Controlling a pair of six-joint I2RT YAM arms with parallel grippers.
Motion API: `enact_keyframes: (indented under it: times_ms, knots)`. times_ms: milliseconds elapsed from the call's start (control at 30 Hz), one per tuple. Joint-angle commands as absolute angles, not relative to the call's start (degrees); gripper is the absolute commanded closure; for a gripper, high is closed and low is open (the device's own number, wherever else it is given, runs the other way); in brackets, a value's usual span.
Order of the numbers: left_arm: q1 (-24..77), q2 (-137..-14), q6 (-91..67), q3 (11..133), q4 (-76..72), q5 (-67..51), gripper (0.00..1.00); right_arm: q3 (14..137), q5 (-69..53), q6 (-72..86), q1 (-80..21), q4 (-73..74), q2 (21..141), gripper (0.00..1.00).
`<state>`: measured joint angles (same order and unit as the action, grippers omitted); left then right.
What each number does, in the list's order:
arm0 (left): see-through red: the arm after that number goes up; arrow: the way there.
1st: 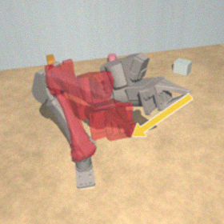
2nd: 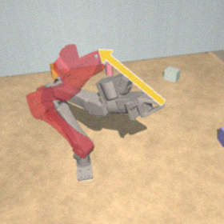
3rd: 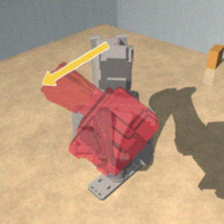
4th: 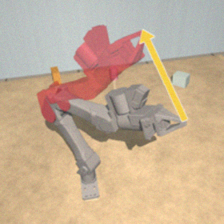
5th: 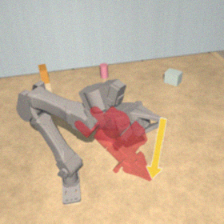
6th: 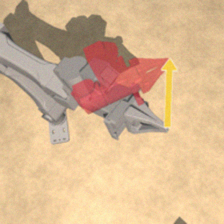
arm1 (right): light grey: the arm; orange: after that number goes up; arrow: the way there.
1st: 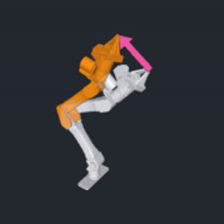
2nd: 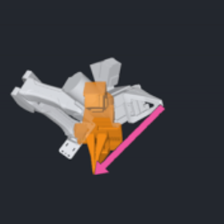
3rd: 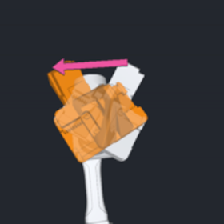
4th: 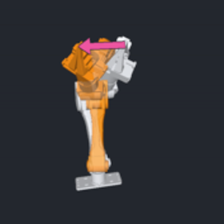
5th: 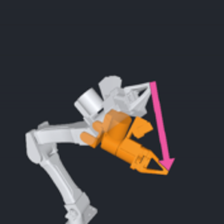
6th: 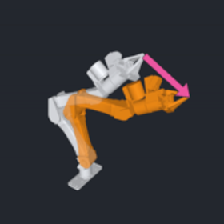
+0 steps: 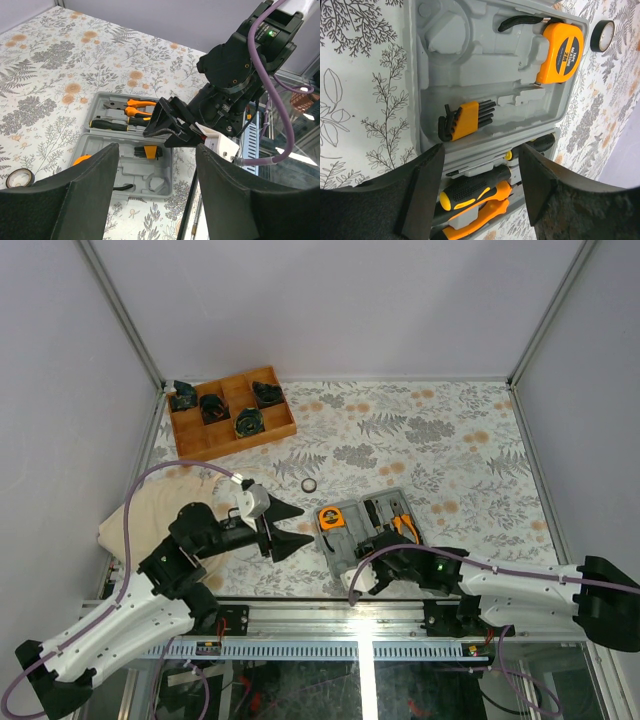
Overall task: Sort the tools into containers
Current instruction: Place the engineering item in the storage box.
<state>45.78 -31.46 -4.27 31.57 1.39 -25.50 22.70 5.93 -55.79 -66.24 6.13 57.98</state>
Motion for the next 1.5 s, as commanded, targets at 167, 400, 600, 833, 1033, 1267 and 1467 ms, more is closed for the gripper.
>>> enact_keyframes:
  times_ms: [167, 400, 600, 833, 1033, 1267, 1467]
  knots:
    - [46.15, -32.24, -5.55, 32.29, -0.29, -24.67, 0.37, 28.97, 5.22, -50.84, -66.02, 14.69, 51.26, 0.33]
    - [46.18, -34.19, -16.15, 31.08, -2.57, -14.97, 0.29, 33.88, 9.05, -20.39, -66.06, 11.97, 50.22, 0.41]
    - [46.15, -37.58, -28.03, 32.15, 2.27, -3.83, 0.19, 40.8, 18.51, 7.39, -66.05, 18.66, 56.22, 0.44]
    - [46.07, -40.72, -31.93, 33.31, 5.81, -0.69, 0.18, 44.65, 16.39, 25.43, -63.95, 26.03, 64.85, 0.56]
    - [46.17, -41.43, -32.08, 33.74, 6.04, -0.57, 0.18, 42.96, 12.79, 30.2, -59.77, 25.62, 67.26, 0.63]
    - [46.13, -42.05, -32.39, 33.5, 5.59, -0.78, 0.18, 41.2, 5.9, 30.76, -56.83, 21.29, 68.45, 0.66]
    - [46.09, -42.47, -32.12, 33.53, 5.27, -1.31, 0.18, 42.34, 5.05, 30.65, -55.9, 21.95, 71.79, 0.68]
